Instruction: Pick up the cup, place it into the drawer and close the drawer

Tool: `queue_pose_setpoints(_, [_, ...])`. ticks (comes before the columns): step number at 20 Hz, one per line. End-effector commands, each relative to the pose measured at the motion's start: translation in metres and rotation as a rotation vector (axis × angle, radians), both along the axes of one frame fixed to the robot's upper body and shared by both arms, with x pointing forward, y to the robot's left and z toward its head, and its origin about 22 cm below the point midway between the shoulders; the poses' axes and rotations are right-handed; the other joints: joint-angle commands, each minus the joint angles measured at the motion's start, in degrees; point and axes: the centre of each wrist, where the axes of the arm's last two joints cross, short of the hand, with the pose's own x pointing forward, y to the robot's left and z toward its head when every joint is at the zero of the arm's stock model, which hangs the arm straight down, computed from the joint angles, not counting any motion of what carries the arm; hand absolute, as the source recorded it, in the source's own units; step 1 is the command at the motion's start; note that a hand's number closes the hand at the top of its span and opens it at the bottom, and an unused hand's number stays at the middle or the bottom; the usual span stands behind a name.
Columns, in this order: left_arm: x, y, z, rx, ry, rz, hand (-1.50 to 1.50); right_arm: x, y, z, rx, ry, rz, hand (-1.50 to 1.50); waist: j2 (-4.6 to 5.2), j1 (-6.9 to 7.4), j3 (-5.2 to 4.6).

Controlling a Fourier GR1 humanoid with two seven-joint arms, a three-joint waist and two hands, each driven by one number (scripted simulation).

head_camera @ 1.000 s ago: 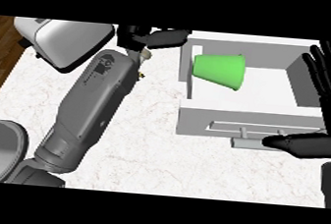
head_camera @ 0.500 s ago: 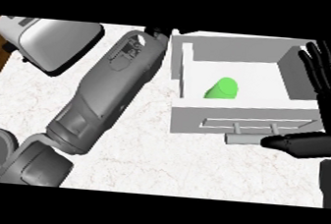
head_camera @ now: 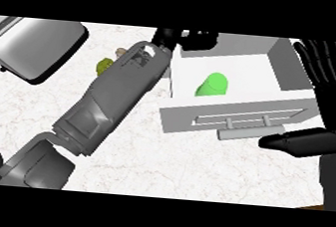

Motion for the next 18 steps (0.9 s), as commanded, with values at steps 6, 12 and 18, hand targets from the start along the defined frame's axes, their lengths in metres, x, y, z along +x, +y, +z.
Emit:
queue_pose_setpoints(6, [-0.005,0.008,-0.026,-0.043,0.026,-0.004,-1.50,0.004,0.013,0.007,0.008,-0.019,0.096,-1.50,1.02,-4.05,-0.06])
queue_pose_setpoints(12, [-0.008,0.005,-0.021,-0.223,-0.011,-0.050,-1.50,0.009,0.044,0.006,-0.002,0.007,0.387,1.50,1.24,-3.95,-0.10])
queue_pose_setpoints(18, [-0.007,0.003,-0.010,-0.384,-0.105,-0.038,-1.50,-0.001,0.043,-0.011,-0.204,0.150,0.608,1.50,0.21,-1.86,-0.14])
